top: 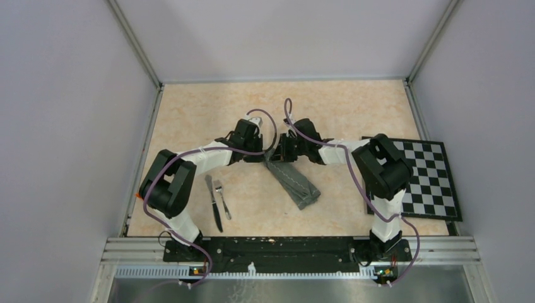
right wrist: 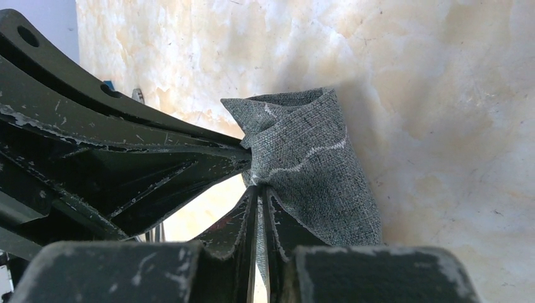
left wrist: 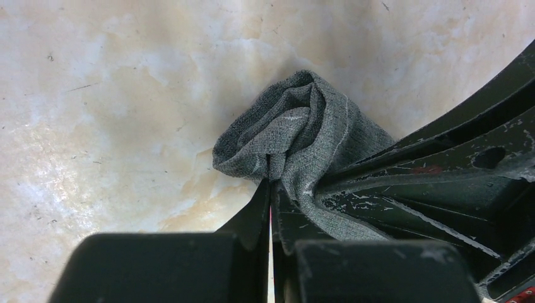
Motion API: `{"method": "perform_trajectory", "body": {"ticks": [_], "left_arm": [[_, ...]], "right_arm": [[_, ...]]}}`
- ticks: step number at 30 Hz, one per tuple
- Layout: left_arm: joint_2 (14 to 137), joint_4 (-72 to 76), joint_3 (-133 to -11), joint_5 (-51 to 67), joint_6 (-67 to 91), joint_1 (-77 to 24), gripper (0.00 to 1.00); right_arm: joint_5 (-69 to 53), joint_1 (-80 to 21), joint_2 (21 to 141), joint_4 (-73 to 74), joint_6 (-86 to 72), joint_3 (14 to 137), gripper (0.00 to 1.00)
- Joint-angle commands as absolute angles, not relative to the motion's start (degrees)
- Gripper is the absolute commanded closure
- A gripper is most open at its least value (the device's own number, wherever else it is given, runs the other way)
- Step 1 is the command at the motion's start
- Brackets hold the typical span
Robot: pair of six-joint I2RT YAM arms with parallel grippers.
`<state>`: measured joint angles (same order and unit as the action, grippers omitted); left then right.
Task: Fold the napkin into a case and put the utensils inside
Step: Smooth out the smaller rectangle-folded napkin at the center of the board.
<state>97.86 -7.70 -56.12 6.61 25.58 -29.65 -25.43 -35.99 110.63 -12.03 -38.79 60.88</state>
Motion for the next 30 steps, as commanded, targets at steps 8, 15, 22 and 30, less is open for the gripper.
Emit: {"method": "perform_trajectory", "body": {"ticks": [8, 15, 22, 30], "left_arm": [[94.88, -4.84, -55.02, 6.98, 25.23, -29.84, 1.0], [95.05, -4.84, -55.01, 6.61, 25.05, -29.88, 1.0], [94.69, -4.94, -55.36, 6.62, 24.92, -29.86, 1.0], [94.17, -2.38, -54.82, 10.65, 27.33, -31.15, 1.0]], "right_arm": [[-23.81, -36.68, 105.34, -11.7, -36.67, 63.42, 0.9], [-23.69, -37.42, 106.77, -11.35, -36.45, 64.49, 0.95], [-21.39, -37.68, 110.9, -12.01, -38.03, 63.58, 1.0], [-21.58, -38.77, 116.92, -17.19, -40.83, 63.64, 1.0]]}}
